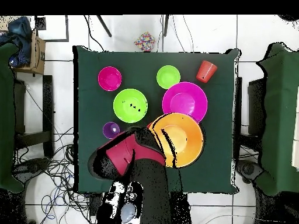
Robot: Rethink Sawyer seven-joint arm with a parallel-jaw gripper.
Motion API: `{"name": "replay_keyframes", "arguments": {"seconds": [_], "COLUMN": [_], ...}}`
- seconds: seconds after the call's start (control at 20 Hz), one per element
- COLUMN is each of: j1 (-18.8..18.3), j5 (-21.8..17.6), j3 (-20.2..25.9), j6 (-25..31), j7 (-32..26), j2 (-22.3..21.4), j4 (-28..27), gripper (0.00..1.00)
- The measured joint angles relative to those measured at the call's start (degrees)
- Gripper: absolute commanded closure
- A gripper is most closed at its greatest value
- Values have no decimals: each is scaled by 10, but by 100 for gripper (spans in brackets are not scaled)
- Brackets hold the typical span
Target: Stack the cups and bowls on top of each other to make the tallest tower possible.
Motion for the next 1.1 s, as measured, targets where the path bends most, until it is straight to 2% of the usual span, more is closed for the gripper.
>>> {"name": "replay_keyframes", "arguments": {"seconds": [1.1], "j1": [7], "j5": [30], "j3": [-10], "j6": [0], "j7": [0], "j2": [0], "j4": [-16], "gripper": [100]}}
